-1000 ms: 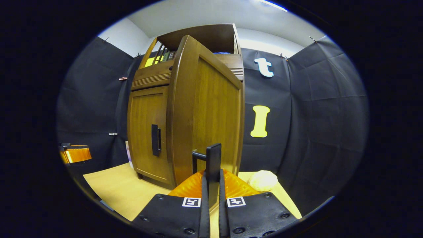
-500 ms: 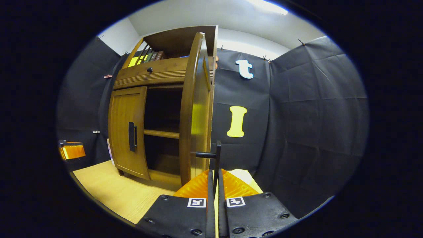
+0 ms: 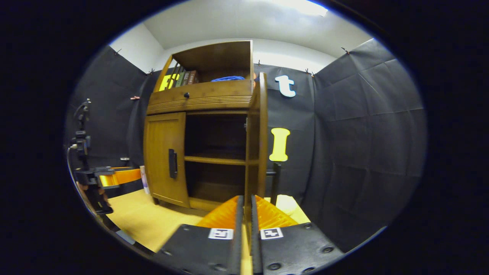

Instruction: Open the right door of the double-door shoe cabinet with the right hand, and open the left door with the left hand.

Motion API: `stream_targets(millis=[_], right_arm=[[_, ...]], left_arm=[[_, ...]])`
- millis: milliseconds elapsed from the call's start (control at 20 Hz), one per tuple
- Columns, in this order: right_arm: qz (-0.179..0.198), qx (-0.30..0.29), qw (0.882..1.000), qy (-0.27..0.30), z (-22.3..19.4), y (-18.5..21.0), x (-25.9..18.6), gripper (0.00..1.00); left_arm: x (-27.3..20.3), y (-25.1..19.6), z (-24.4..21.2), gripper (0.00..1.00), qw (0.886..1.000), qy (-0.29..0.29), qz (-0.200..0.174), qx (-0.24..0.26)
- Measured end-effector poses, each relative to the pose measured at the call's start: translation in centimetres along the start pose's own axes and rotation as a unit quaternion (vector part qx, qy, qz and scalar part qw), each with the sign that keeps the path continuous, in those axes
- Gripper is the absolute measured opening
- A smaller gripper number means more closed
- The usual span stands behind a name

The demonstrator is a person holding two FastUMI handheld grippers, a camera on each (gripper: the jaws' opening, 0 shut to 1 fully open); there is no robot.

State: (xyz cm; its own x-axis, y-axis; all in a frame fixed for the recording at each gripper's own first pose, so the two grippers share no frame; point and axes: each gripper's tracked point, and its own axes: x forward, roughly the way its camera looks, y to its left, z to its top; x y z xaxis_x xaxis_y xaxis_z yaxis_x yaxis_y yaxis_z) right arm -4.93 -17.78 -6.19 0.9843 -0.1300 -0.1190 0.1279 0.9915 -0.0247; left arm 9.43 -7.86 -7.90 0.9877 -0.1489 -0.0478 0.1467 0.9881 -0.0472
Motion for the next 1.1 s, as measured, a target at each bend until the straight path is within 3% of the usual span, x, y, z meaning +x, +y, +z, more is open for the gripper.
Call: stream_targets(millis=[50, 150, 300, 350, 450, 500, 550, 600, 850, 950, 1000, 1100], right_arm=[[0.013, -0.007, 1.000, -0.004, 0.1, 1.2, -0.3, 0.46], [0.016, -0.027, 0.999, -0.014, 0.2, 2.3, -1.0, 0.84], [0.023, -0.032, 0.999, -0.008, -0.7, 3.6, -0.9, 0.89], [0.032, -0.023, 0.999, -0.004, -1.0, 4.3, -0.9, 0.93], [0.053, 0.007, 0.999, 0.006, -1.7, 5.6, -0.9, 0.92], [0.056, 0.019, 0.998, 0.010, -2.0, 5.8, -0.9, 0.92], [0.058, 0.029, 0.998, 0.015, -2.2, 5.7, -0.7, 0.92], [0.055, 0.037, 0.998, 0.019, -2.3, 5.5, -0.4, 0.92], [0.006, 0.013, 1.000, 0.022, -2.7, 2.7, 1.3, 0.92], [-0.005, 0.002, 1.000, 0.020, -2.7, 2.0, 1.6, 0.91], [-0.009, 0.001, 1.000, 0.018, -2.7, 1.7, 1.7, 0.92], [-0.016, 0.002, 1.000, 0.015, -2.7, 1.1, 1.8, 0.91]], left_arm=[[1.1, 0.5, 0.2, 0.75, 1.000, -0.003, 0.000, -0.003], [3.5, 1.3, 0.8, 0.75, 1.000, -0.012, 0.002, -0.001], [7.9, 3.0, 1.5, 0.79, 0.999, -0.035, 0.008, 0.017], [9.5, 3.4, 1.3, 0.75, 0.999, -0.040, 0.003, 0.017], [12.4, 4.4, 0.8, 0.75, 0.999, -0.041, 0.004, 0.018], [13.8, 5.0, 0.4, 0.79, 0.999, -0.038, 0.011, 0.022], [15.1, 5.6, 0.1, 0.75, 0.999, -0.034, 0.017, 0.028], [16.2, 5.9, -0.5, 0.79, 0.999, -0.030, 0.018, 0.031], [19.8, 7.8, -2.1, 0.75, 0.999, -0.034, 0.038, -0.009], [20.8, 8.4, -2.2, 0.71, 0.998, -0.035, 0.043, -0.010], [20.9, 8.7, -2.3, 0.59, 0.998, -0.032, 0.048, -0.011], [21.2, 8.0, -2.1, 0.57, 0.999, -0.035, 0.035, 0.000]])
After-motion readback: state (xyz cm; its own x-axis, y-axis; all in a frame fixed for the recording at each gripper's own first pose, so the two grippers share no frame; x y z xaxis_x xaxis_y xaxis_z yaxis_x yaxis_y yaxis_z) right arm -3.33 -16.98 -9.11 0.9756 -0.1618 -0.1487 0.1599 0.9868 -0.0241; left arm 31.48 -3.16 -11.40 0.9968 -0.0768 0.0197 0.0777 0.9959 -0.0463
